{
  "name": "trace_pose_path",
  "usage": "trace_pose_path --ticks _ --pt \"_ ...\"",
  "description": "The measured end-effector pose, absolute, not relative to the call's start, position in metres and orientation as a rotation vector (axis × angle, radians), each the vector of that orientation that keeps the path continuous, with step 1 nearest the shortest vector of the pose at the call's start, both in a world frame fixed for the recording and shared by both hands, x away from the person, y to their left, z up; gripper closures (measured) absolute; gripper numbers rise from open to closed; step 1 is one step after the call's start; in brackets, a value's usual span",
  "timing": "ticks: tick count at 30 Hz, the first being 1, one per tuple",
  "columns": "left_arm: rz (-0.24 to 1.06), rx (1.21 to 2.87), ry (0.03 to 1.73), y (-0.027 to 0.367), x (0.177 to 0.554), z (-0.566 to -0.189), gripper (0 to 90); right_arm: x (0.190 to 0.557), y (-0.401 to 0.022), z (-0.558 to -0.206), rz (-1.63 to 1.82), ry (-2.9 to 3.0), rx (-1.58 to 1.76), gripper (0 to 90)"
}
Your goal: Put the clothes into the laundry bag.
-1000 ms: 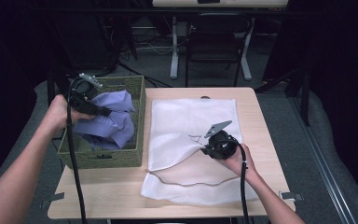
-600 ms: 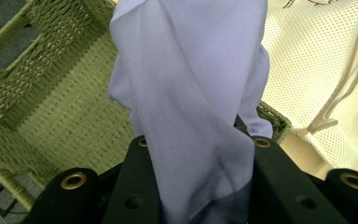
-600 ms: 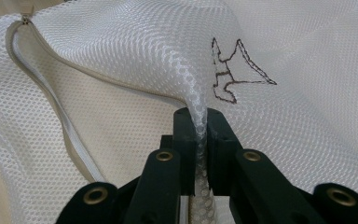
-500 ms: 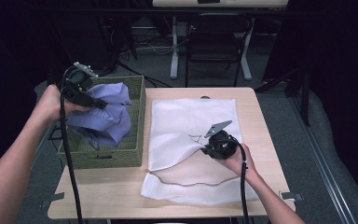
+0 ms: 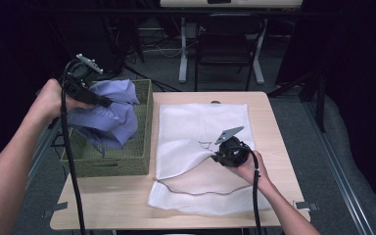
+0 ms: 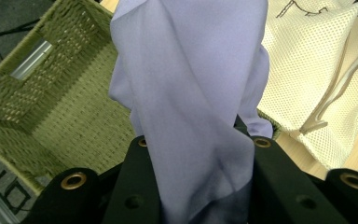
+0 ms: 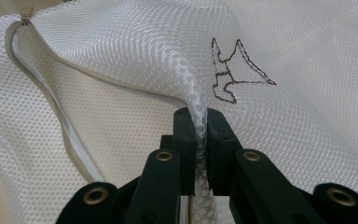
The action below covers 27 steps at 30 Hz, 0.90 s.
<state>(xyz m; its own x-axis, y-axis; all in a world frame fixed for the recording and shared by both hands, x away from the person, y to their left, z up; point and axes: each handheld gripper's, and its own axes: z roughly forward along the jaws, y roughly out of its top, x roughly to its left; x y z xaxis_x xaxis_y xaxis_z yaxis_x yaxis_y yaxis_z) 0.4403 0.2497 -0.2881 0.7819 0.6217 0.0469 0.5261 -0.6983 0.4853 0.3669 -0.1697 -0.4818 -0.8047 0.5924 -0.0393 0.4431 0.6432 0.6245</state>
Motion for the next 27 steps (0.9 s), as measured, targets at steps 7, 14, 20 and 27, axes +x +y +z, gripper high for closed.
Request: trace_pose_path --ticks 7,14,20,27 --pt "0.300 2.510 0.844 0.246 0.438 -0.274 76.3 0.367 -0.170 -0.482 0.901 2.622 0.844 84.5" --pt "0.292 2.521 0.798 0.239 0.434 -0.260 76.3 0.367 -0.170 -0.482 0.904 2.622 0.849 84.5" --pt "0.272 2.526 0.752 0.224 0.429 -0.249 76.2 0.367 -0.170 -0.482 0.906 2.623 0.847 84.6" --pt "0.260 2.531 0.706 0.209 0.424 -0.246 76.1 0.367 -0.170 -0.482 0.909 2.623 0.849 84.7"
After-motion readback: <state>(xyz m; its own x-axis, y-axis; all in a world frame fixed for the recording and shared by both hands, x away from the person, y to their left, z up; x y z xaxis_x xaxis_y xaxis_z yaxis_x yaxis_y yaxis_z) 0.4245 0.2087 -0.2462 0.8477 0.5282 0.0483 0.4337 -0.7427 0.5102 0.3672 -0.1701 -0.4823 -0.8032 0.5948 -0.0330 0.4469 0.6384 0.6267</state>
